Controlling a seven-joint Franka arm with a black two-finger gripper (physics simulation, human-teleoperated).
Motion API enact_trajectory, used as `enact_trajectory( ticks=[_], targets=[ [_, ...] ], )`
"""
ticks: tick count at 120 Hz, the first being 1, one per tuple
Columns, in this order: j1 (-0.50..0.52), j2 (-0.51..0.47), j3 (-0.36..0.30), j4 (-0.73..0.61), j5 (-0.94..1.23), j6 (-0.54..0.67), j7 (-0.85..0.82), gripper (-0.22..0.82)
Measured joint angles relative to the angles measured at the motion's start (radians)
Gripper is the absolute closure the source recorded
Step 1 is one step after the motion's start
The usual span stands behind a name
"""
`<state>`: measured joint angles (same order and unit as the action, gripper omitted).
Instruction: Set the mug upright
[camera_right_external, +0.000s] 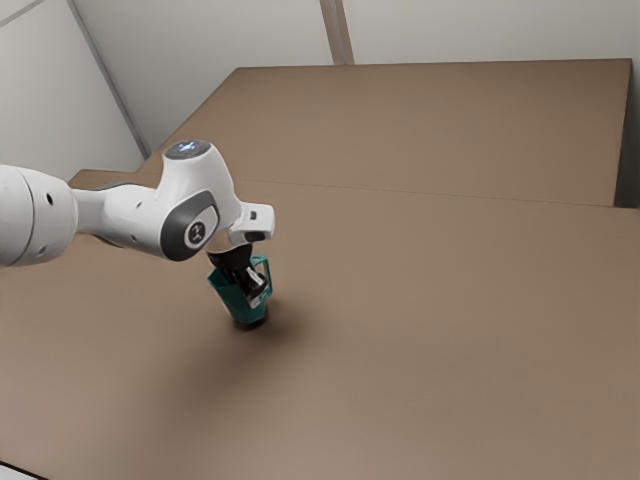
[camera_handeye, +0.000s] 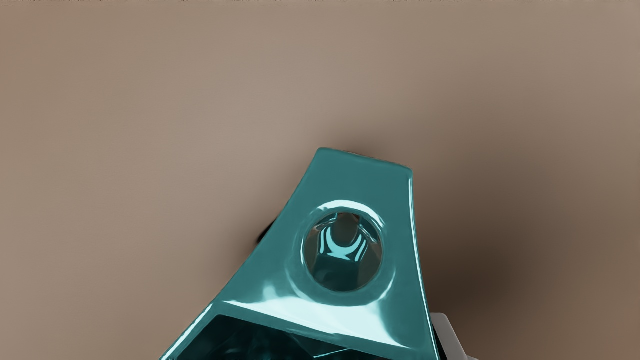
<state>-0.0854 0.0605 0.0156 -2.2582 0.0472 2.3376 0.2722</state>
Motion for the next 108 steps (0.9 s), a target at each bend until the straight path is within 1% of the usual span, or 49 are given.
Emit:
enact_trajectory(
  ticks=[11,20,39,75,90,108],
  targets=[
    [-0.003,0.0,0.0,0.0,0.001,0.004,-0.005,0.78],
    [-0.002,0.0,0.0,0.0,-0.002,0.005,-0.007,0.75],
    [-0.001,0.0,0.0,0.0,-0.013,0.005,-0.002,0.66],
    [-0.001,0.0,0.0,0.001,-0.018,0.005,0.006,0.45],
    [-0.002,-0.008,0.0,0.001,-0.016,0.005,0.008,0.4],
    [-0.008,-0.034,0.0,0.003,-0.014,0.0,0.01,0.37]
  ],
)
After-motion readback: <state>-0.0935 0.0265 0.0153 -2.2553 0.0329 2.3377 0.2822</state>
